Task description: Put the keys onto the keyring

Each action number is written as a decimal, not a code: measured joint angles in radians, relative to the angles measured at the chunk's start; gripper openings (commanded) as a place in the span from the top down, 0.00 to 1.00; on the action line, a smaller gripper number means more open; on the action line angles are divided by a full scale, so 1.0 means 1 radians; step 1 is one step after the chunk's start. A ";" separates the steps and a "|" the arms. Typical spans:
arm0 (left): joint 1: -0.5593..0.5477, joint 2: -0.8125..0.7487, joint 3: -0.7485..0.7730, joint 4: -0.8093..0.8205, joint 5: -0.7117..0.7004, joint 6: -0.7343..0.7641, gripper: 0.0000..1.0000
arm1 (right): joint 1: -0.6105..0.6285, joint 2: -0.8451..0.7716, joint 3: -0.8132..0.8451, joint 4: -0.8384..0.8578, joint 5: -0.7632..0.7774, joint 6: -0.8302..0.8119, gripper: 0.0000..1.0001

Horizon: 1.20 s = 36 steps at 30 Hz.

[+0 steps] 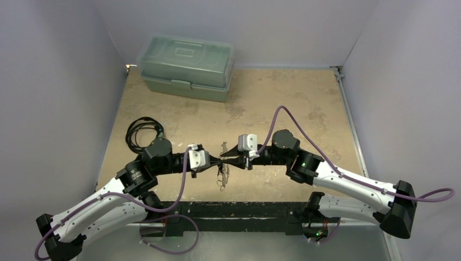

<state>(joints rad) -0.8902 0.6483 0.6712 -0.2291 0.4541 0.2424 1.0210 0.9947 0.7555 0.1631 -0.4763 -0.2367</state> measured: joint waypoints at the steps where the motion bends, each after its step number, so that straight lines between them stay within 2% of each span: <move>1: 0.000 0.000 0.000 0.000 0.000 0.000 1.00 | 0.000 0.000 0.000 0.000 0.003 0.000 0.76; 12: 0.000 -0.009 0.000 -0.001 -0.005 0.000 1.00 | 0.000 0.006 0.009 -0.006 0.006 0.006 0.83; 29: 0.001 -0.028 0.000 -0.027 -0.017 0.000 1.00 | 0.000 0.031 0.032 -0.032 -0.019 0.020 0.80; 36: 0.001 -0.032 0.000 -0.028 -0.018 0.000 1.00 | 0.000 0.032 0.032 -0.036 -0.030 0.027 0.87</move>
<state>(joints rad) -0.8894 0.6167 0.6712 -0.2569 0.4366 0.2428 1.0206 1.0264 0.7876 0.1268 -0.5064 -0.2092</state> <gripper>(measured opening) 0.018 0.154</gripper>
